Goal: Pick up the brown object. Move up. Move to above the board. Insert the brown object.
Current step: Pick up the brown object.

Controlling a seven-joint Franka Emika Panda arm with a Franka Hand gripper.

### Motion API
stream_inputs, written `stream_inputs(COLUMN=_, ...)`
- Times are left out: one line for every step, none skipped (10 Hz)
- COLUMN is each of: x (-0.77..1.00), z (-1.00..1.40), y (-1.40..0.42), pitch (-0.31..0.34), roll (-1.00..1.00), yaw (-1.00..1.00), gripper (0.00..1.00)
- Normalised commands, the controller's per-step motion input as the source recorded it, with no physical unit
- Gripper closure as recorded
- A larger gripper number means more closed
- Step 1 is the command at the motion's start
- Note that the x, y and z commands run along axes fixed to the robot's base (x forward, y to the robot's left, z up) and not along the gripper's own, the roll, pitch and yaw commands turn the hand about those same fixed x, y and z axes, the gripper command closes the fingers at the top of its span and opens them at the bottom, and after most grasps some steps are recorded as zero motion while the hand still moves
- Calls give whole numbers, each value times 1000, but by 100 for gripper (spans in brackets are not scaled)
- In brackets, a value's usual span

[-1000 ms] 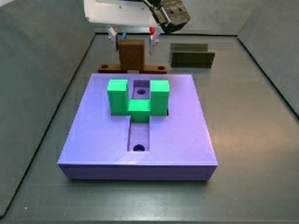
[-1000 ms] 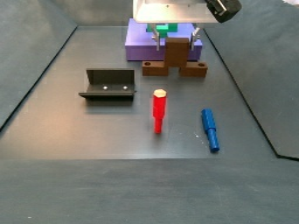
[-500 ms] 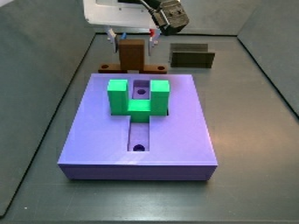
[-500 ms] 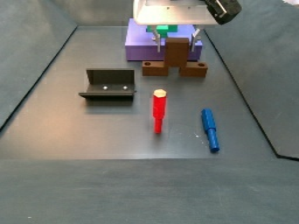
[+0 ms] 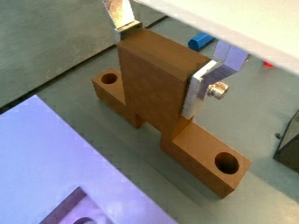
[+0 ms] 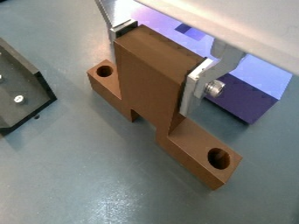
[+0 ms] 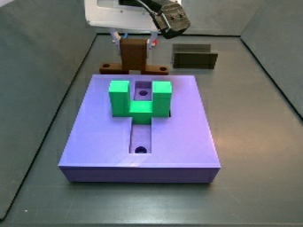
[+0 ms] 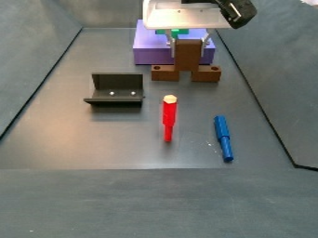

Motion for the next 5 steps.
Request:
stream_inputs(x=0, z=0, y=0, pitch=0, roll=0, yaw=0, gripper=100)
stream_inputs(x=0, z=0, y=0, pitch=0, roll=0, yaw=0, gripper=100)
stream_inputs(x=0, z=0, y=0, pitch=0, roll=0, yaw=0, gripper=100)
stream_inputs(x=0, z=0, y=0, pitch=0, roll=0, yaw=0, gripper=100)
stream_inputs(x=0, z=0, y=0, pitch=0, roll=0, yaw=0, gripper=100)
